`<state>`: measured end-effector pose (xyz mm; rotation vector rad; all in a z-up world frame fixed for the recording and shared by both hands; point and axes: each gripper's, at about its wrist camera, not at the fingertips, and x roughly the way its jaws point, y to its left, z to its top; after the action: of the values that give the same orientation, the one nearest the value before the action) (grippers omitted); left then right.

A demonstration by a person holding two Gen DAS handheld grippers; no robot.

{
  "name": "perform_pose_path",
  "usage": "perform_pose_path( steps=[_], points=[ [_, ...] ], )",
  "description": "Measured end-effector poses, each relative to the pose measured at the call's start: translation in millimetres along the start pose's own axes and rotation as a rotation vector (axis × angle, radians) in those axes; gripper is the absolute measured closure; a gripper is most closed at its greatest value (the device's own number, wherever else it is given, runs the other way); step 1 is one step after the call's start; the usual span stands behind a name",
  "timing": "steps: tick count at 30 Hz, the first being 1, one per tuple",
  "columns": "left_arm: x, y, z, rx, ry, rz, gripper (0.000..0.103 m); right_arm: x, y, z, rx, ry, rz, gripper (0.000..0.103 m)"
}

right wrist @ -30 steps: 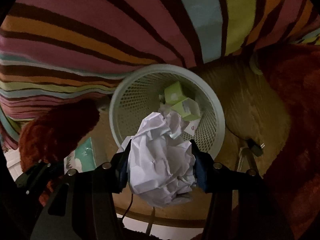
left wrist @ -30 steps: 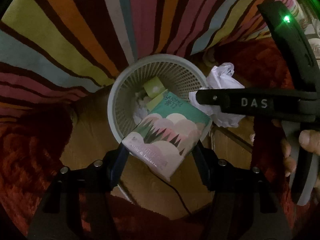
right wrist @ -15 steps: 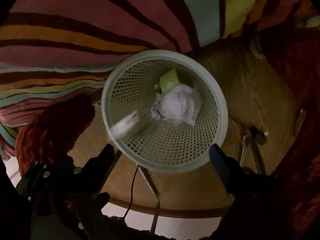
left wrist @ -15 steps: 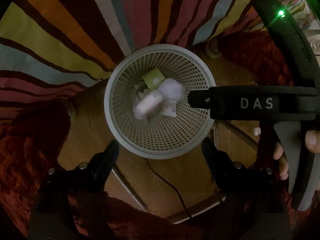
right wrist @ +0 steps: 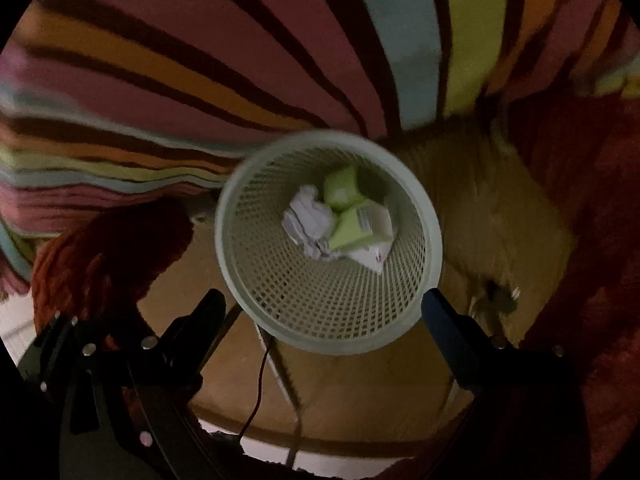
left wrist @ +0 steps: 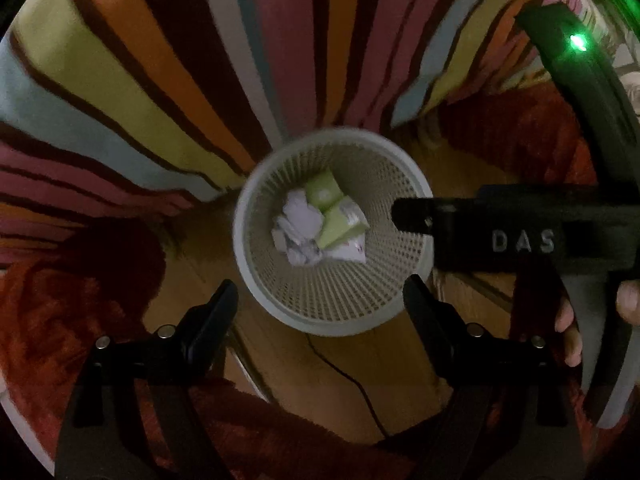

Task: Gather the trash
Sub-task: 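Lift both tools away from the wastebasket back toward the bed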

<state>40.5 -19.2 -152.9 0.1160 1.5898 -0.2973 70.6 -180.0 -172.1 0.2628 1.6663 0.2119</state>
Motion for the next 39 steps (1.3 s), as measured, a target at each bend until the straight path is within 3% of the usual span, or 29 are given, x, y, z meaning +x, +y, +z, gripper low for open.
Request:
perform_pose_path(
  steps=[3, 9, 12, 20, 30, 39],
  points=[
    [-21, 4, -4, -0.022, -0.087, 0.003, 0.021, -21, 9, -2, -0.063, -0.082, 0.004, 0.009],
    [-62, 18, -14, -0.087, -0.221, -0.072, 0.021, -75, 36, -11, -0.272, -0.318, -0.017, 0.009],
    [-83, 22, -13, -0.101, -0.298, -0.045, 0.021, -104, 48, -10, -0.358, -0.439, -0.029, 0.009],
    [-140, 45, 14, -0.179, -0.486, -0.012, 0.021, -167, 58, 25, -0.443, -0.647, 0.010, 0.009],
    [-162, 77, 78, -0.238, -0.549, 0.038, 0.021, -208, 55, 87, -0.453, -0.778, -0.008, 0.009],
    [-160, 102, 147, -0.297, -0.556, 0.061, 0.021, -220, 61, 130, -0.481, -0.801, -0.035, 0.009]
  ],
)
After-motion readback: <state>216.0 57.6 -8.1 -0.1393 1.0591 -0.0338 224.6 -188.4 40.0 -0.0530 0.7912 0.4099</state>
